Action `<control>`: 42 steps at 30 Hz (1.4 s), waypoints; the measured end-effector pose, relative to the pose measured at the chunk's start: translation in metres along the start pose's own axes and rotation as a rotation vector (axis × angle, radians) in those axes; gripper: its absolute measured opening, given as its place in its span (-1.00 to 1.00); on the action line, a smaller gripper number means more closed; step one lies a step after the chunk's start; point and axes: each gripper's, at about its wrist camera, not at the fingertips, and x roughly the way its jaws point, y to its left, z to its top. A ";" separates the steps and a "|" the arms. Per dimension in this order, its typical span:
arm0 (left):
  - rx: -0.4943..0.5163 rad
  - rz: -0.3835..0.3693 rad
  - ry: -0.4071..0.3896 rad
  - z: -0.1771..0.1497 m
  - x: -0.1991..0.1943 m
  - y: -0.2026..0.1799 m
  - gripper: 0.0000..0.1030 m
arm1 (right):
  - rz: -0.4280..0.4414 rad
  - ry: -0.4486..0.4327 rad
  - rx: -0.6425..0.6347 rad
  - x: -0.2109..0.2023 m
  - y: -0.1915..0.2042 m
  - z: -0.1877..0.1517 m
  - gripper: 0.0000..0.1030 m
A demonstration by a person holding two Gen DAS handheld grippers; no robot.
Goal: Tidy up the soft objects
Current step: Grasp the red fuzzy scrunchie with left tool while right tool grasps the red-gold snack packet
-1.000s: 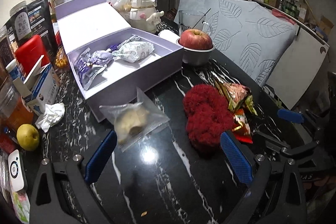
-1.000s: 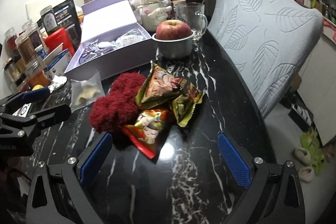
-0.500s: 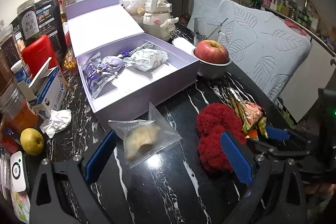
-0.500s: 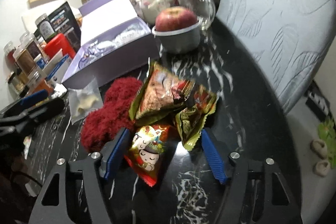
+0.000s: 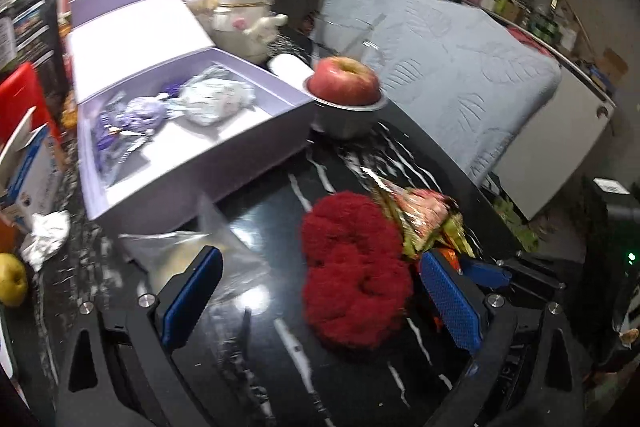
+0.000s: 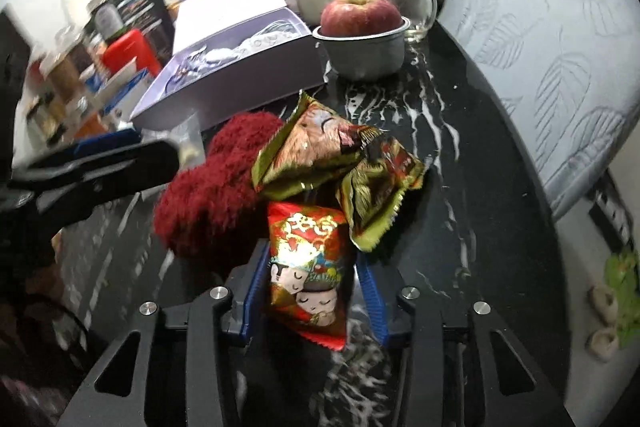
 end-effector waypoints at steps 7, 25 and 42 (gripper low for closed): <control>-0.031 -0.062 0.106 -0.003 0.037 -0.001 0.96 | -0.009 -0.004 0.006 -0.009 -0.013 -0.008 -0.12; 0.041 -0.012 0.099 -0.006 0.056 -0.009 0.79 | -0.053 -0.007 -0.020 -0.001 0.001 -0.005 0.48; 0.010 -0.007 0.074 -0.030 0.034 -0.003 -0.09 | -0.067 0.011 -0.038 -0.009 0.020 -0.018 -0.23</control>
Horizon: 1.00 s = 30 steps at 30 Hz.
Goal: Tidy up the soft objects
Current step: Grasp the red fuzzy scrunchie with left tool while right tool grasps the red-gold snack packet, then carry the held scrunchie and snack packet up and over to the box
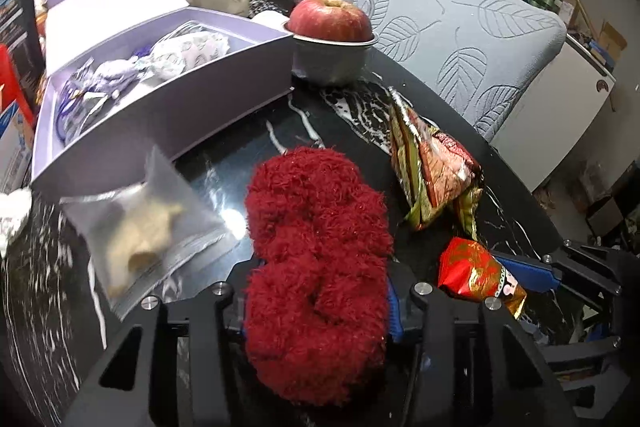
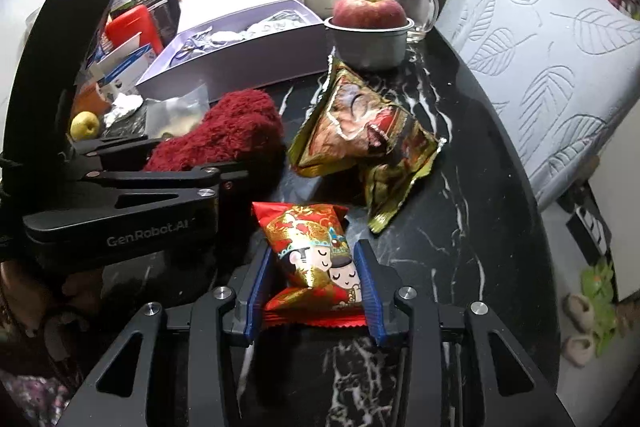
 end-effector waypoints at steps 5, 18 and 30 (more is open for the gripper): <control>-0.016 0.024 -0.023 -0.010 -0.016 0.005 -0.09 | 0.018 -0.017 0.001 -0.007 0.008 -0.005 -0.23; -0.081 0.054 -0.078 -0.035 -0.058 0.030 -0.09 | 0.090 -0.044 -0.053 -0.009 0.049 -0.009 -0.23; -0.152 0.131 -0.123 -0.047 -0.094 0.063 -0.09 | 0.154 -0.071 -0.118 -0.013 0.086 -0.001 -0.23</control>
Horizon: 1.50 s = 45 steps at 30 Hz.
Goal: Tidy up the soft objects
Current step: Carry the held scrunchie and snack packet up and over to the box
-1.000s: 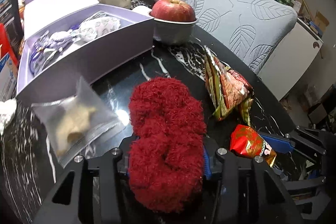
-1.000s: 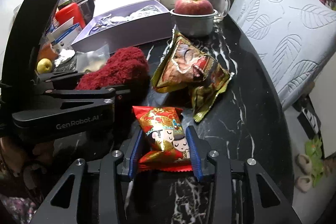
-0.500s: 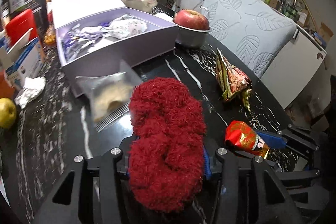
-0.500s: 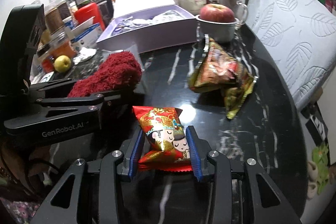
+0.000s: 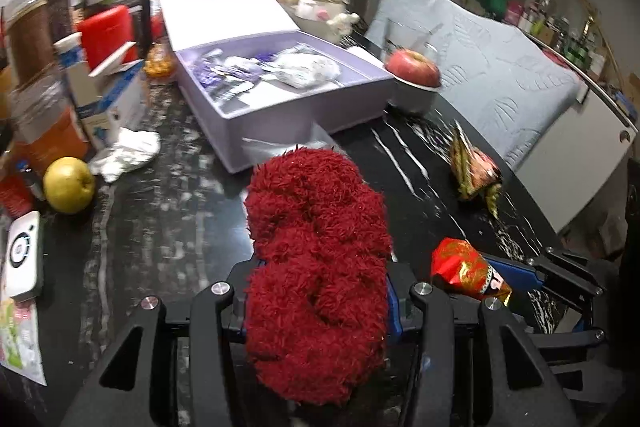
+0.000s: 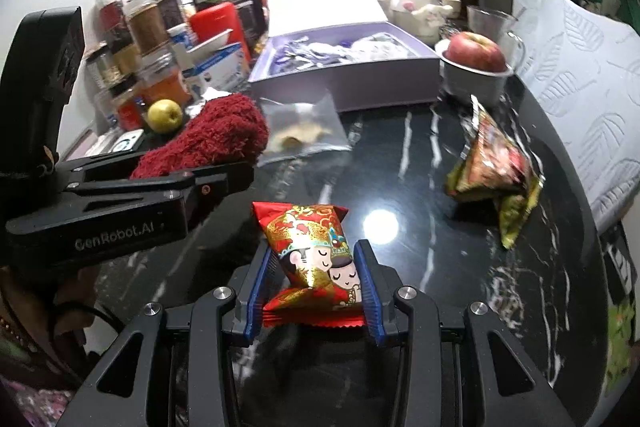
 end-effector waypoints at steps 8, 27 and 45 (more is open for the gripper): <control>-0.034 0.019 -0.059 0.015 -0.021 0.020 -0.09 | 0.055 -0.024 -0.017 0.003 0.012 0.019 -0.23; -0.006 0.101 -0.227 0.085 -0.064 0.048 -0.09 | 0.127 -0.156 -0.141 -0.022 0.038 0.092 -0.23; 0.016 0.121 -0.345 0.166 -0.056 0.079 -0.09 | 0.064 -0.294 -0.238 -0.023 0.035 0.191 -0.23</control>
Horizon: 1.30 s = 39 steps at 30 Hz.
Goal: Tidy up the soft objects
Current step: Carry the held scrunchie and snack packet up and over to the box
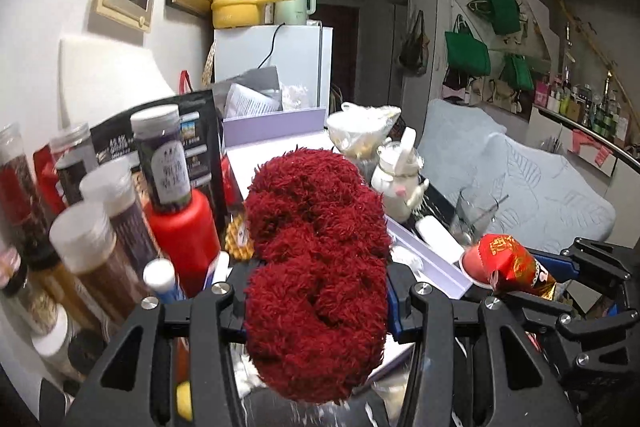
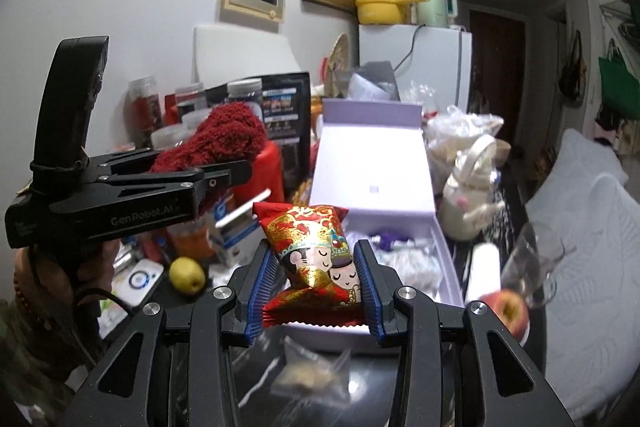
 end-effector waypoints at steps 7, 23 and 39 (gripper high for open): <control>0.010 0.007 -0.042 0.028 0.024 0.006 -0.09 | -0.029 -0.032 0.005 0.020 -0.018 0.028 -0.23; -0.031 -0.014 -0.066 0.056 0.101 0.007 -0.09 | -0.084 -0.043 0.025 0.085 -0.076 0.063 -0.23; 0.051 -0.041 0.155 0.020 0.185 -0.008 -0.09 | -0.088 0.091 0.114 0.166 -0.125 0.037 -0.23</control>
